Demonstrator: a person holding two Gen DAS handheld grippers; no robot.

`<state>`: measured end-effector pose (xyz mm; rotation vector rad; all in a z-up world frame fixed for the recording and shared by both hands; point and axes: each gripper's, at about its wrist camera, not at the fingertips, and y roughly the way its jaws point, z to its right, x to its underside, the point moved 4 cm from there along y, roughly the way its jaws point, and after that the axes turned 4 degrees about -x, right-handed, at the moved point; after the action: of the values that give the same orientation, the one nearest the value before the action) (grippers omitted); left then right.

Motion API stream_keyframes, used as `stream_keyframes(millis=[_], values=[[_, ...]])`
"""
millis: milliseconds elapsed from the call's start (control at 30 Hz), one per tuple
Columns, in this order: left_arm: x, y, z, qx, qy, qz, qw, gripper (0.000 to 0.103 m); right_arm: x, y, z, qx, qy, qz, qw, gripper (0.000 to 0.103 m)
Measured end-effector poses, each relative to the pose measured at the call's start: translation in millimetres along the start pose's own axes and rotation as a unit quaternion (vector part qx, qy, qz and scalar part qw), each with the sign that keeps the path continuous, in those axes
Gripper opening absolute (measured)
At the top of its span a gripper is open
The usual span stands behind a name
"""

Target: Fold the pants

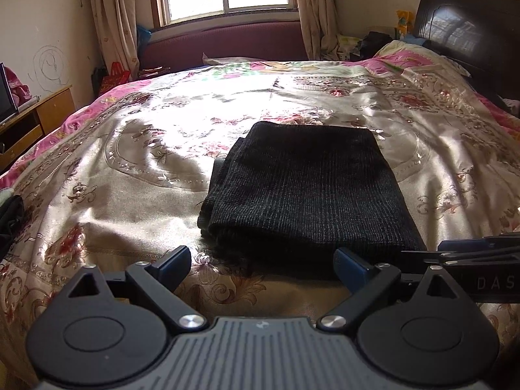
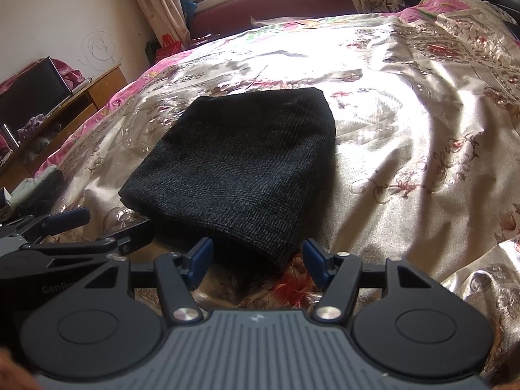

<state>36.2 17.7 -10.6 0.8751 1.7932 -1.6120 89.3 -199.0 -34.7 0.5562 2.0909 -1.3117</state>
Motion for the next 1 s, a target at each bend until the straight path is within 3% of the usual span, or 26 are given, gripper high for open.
stream_keyframes(millis=[1000], values=[[3.4, -0.5, 3.4, -0.012, 0.010, -0.003, 0.9999, 0.103, 4.6, 3.2, 1.1, 0.003, 0.006, -0.013, 1.000, 0.063]])
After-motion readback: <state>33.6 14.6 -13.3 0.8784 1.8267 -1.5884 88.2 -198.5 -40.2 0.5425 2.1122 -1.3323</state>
